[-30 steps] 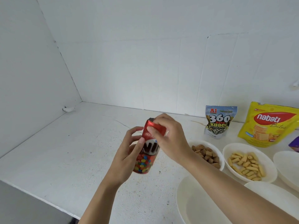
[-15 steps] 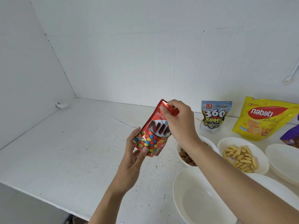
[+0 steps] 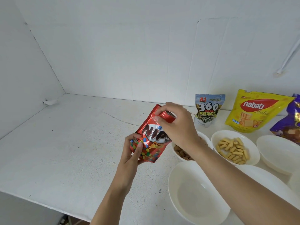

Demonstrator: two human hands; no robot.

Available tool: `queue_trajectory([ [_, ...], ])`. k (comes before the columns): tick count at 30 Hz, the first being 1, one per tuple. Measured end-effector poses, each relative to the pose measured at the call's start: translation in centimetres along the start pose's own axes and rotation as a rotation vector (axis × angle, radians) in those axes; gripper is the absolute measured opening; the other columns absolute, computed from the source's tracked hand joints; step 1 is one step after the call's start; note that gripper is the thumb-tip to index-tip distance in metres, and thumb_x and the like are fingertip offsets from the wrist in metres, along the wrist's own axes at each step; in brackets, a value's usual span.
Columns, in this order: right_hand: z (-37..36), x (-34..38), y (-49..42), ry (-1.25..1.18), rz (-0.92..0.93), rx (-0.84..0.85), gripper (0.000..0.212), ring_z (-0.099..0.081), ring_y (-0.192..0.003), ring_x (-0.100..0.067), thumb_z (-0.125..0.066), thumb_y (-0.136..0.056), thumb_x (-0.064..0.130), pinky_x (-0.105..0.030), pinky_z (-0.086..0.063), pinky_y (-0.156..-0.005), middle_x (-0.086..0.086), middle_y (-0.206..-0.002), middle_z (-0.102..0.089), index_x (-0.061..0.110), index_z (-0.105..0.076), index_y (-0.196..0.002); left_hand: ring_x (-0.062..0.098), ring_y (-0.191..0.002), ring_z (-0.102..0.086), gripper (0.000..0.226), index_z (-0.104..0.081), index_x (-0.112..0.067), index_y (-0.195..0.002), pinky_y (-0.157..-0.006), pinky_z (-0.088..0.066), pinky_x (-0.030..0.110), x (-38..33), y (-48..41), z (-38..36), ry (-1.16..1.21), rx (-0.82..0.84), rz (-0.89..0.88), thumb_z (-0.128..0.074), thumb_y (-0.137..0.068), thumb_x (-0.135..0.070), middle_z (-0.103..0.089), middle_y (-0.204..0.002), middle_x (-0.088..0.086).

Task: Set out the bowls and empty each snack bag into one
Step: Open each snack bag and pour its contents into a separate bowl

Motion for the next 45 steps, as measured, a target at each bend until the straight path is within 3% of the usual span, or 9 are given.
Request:
queue_trajectory([
  [4,0.6,-0.6,-0.8,-0.098,-0.084,0.133,0.012,-0.069,-0.09,0.004,-0.076,-0.086,0.016,-0.02,-0.059,-0.074,0.018,-0.093,-0.074,0.027,-0.075,-0.092,0.013,-0.111,-0.071,0.023,-0.055,-0.04,-0.121,-0.085,-0.062,0.036,-0.3,-0.6,-0.3,-0.002,-0.016,0.002,-0.053,-0.097,-0.038,-0.069,-0.116,-0.018],
  [8,2.4,-0.6,-1.3,-0.109,-0.077,0.153,0.01,-0.069,-0.088,0.005,-0.072,-0.089,0.014,-0.012,-0.054,-0.065,0.016,-0.091,-0.075,0.023,-0.074,-0.091,0.015,-0.115,-0.069,0.031,-0.055,-0.041,-0.126,-0.086,-0.061,0.035,-0.7,-1.3,-1.2,0.008,-0.002,0.019,-0.057,-0.095,-0.04,-0.068,-0.124,-0.012],
  [11,4.3,-0.6,-1.5,-0.145,-0.069,0.148,0.011,-0.069,-0.09,0.002,-0.07,-0.091,0.011,-0.015,-0.056,-0.066,0.012,-0.092,-0.075,0.021,-0.073,-0.093,0.02,-0.116,-0.069,0.027,-0.058,-0.036,-0.121,-0.089,-0.06,0.039,-1.5,-1.9,-3.0,0.058,0.025,0.012,-0.058,-0.094,-0.037,-0.068,-0.126,-0.008],
  [16,9.0,-1.6,-1.9,-0.256,-0.097,0.057,0.018,-0.072,-0.094,-0.013,-0.07,-0.09,0.007,-0.042,-0.062,-0.082,0.006,-0.095,-0.076,0.024,-0.072,-0.088,0.02,-0.112,-0.071,0.024,-0.061,-0.037,-0.114,-0.093,-0.058,0.041,-3.0,-3.1,-7.5,0.128,0.065,-0.001,-0.058,-0.09,-0.036,-0.071,-0.121,-0.01],
  [19,12.2,-2.6,-2.1,-0.264,-0.104,0.013,0.019,-0.072,-0.096,-0.015,-0.07,-0.09,0.005,-0.048,-0.059,-0.089,0.004,-0.096,-0.076,0.024,-0.072,-0.087,0.019,-0.11,-0.072,0.022,-0.062,-0.038,-0.112,-0.093,-0.057,0.041,-3.7,-3.5,-10.7,0.126,0.078,-0.012,-0.058,-0.09,-0.037,-0.072,-0.118,-0.011],
  [32,25.3,-9.3,-1.2,-0.23,-0.113,-0.018,0.023,-0.071,-0.091,-0.013,-0.062,-0.092,-0.002,-0.036,-0.058,-0.083,0.002,-0.094,-0.075,0.02,-0.069,-0.092,0.023,-0.109,-0.073,0.017,-0.059,-0.029,-0.121,-0.085,-0.06,0.041,-2.8,-2.9,-24.8,0.074,0.123,0.013,-0.053,-0.105,-0.025,-0.072,-0.122,-0.004],
  [37,28.7,-13.4,0.3,-0.249,-0.18,-0.03,0.025,-0.071,-0.092,-0.016,-0.061,-0.095,-0.001,-0.031,-0.056,-0.073,0.0,-0.097,-0.074,0.024,-0.067,-0.092,0.026,-0.112,-0.072,0.019,-0.06,-0.031,-0.121,-0.094,-0.059,0.053,-1.2,-2.0,-28.9,0.036,0.131,0.057,-0.056,-0.103,-0.027,-0.069,-0.125,-0.003],
  [40,30.4,-15.5,1.3,-0.253,-0.212,-0.03,0.024,-0.071,-0.097,-0.017,-0.063,-0.095,0.002,-0.029,-0.059,-0.066,-0.001,-0.104,-0.073,0.026,-0.066,-0.093,0.024,-0.112,-0.071,0.02,-0.062,-0.031,-0.121,-0.093,-0.06,0.049,-0.4,-1.3,-30.8,0.007,0.117,0.07,-0.056,-0.103,-0.028,-0.067,-0.127,-0.002],
  [45,32.6,-18.2,3.0,-0.244,-0.275,0.003,0.012,-0.073,-0.096,-0.013,-0.068,-0.095,0.01,-0.033,-0.064,-0.068,0.003,-0.108,-0.073,0.021,-0.064,-0.098,0.01,-0.093,-0.076,0.017,-0.062,-0.026,-0.119,-0.075,-0.062,0.029,0.7,-0.4,-33.6,-0.019,0.085,0.088,-0.054,-0.105,-0.022,-0.075,-0.105,-0.016],
])
Point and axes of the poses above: each hand's wrist, its own y-axis away from the middle knuckle, its own z-axis out of the back of the hand, x = y × z, the point moved 6 cm from there along -y, towards the middle knuckle
